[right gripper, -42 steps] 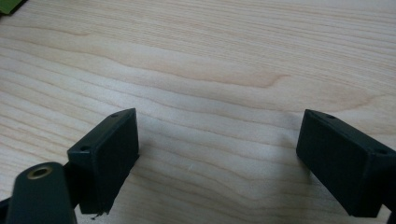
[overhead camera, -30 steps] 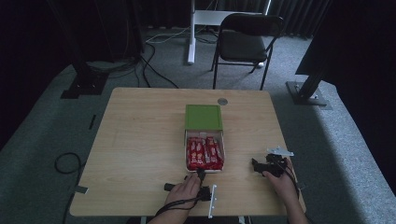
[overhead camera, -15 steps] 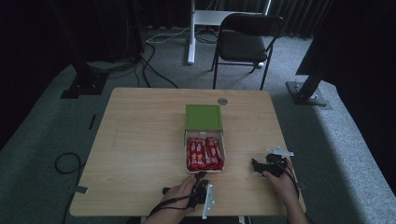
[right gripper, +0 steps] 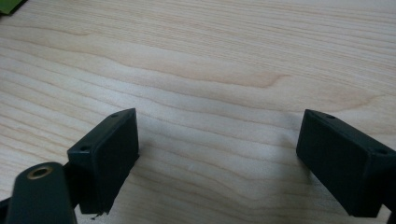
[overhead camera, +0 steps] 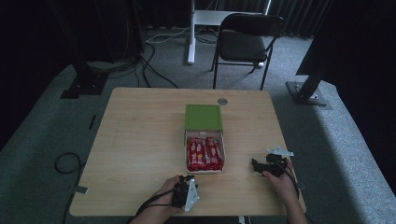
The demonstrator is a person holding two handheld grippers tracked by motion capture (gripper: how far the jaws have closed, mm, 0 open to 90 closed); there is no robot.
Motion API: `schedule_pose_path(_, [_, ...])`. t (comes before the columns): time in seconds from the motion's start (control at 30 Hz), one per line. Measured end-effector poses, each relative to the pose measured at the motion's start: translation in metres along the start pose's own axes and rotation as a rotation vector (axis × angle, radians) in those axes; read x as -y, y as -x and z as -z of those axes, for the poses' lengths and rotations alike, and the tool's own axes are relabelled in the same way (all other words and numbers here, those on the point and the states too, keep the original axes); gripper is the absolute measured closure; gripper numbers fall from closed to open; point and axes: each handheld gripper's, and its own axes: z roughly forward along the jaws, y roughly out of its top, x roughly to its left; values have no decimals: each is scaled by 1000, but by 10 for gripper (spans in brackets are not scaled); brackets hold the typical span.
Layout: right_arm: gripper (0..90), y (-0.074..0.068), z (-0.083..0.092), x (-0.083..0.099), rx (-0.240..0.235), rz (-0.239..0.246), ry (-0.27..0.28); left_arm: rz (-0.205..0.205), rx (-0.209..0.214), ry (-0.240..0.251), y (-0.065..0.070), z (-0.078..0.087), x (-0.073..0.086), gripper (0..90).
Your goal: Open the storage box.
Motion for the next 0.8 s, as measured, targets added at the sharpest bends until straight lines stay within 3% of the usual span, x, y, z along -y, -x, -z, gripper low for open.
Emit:
schedule_pose_path(0.27, [125,0,0,0,0,1,1,200,-22,3,-25,7,26,600])
schedule_pose_path(0.37, [126,0,0,0,0,1,1,268,-48,13,-34,9,35,594])
schedule_pose_path(0.47, [125,0,0,0,0,1,1,302,-73,-1,-43,11,45,570])
schedule_pose_path(0.63, [125,0,0,0,0,1,1,429,-91,14,-55,16,60,556])
schedule_pose_path(0.8, [125,0,0,0,0,1,1,553,-95,29,-69,21,75,432])
